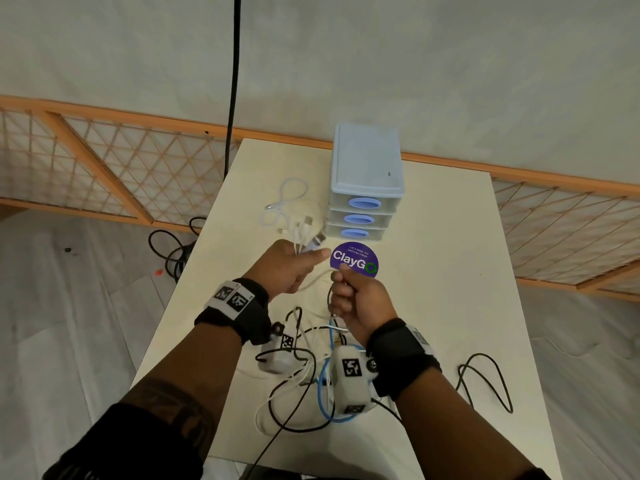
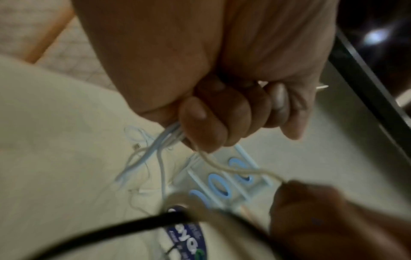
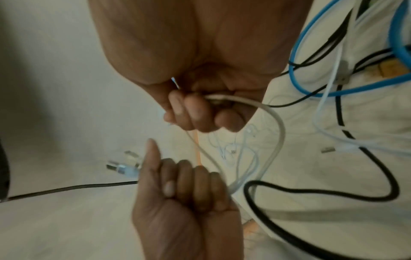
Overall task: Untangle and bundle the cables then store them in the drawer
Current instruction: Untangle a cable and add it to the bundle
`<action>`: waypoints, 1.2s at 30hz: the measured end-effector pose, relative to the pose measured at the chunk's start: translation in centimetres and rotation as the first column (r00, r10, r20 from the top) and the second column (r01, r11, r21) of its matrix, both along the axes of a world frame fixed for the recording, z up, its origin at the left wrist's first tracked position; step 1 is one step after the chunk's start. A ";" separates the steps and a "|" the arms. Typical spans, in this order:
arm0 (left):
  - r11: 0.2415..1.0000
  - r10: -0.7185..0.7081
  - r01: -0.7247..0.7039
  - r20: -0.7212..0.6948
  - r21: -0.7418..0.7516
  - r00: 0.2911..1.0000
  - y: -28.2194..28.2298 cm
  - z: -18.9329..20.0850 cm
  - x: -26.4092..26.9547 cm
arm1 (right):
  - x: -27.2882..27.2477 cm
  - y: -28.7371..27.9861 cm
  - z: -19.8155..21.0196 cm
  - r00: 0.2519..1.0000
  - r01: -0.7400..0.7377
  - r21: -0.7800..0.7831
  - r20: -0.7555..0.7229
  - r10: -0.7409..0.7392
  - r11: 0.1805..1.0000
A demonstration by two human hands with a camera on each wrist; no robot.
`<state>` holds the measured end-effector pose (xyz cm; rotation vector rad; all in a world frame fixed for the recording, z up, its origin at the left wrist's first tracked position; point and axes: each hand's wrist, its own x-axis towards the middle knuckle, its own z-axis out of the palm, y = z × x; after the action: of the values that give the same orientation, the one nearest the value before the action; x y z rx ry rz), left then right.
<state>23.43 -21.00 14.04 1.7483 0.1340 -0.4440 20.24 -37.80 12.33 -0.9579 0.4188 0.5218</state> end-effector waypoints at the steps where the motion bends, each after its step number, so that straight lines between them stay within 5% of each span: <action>1: 0.992 -0.069 0.064 0.042 0.110 0.997 0.1 -0.1 -0.2 | 0.0 0.2 0.3 1.000 -0.022 -0.024 0.012 0.022 0.999; 3: 0.961 -0.161 0.136 0.087 0.240 0.983 0.0 0.1 -0.4 | -0.3 0.7 0.7 0.998 -0.050 -0.057 0.039 0.052 0.997; 9: 0.919 -0.094 0.048 0.098 0.392 0.991 -0.5 -0.7 -0.1 | -0.2 1.5 0.9 0.998 -0.034 -0.082 0.057 0.039 0.996; 13: 0.962 0.218 -0.217 0.011 0.165 0.976 -0.9 -1.6 0.5 | 0.0 1.6 1.6 0.988 -0.067 -0.166 0.125 0.088 0.984; 16: 0.891 0.449 -0.454 -0.114 -0.019 0.886 0.0 -2.0 1.4 | -0.4 1.9 2.0 0.970 -0.117 -0.242 0.181 0.164 0.963; 24: 0.977 0.122 -0.149 -0.170 -0.155 0.978 -1.5 -0.3 -0.2 | 0.2 2.1 2.3 0.945 -0.066 -0.485 0.250 0.211 0.872; 28: 0.923 0.364 -0.373 -0.102 -0.095 0.926 -0.9 -0.6 1.1 | -0.4 2.4 2.4 0.954 -0.155 -0.394 0.177 0.240 0.906; 31: 0.866 0.460 -0.476 -0.129 -0.152 0.879 0.3 -0.6 1.8 | -0.8 2.4 2.2 0.922 -0.166 -0.501 0.227 0.314 0.850; 36: 0.971 0.112 -0.148 -0.184 -0.191 0.976 0.1 0.0 0.3 | -0.2 2.1 1.6 0.930 -0.089 -0.548 0.253 0.267 0.832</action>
<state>23.73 -20.90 14.02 1.4893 0.3149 -0.4946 20.04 -35.70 13.95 -1.6073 0.1724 0.4140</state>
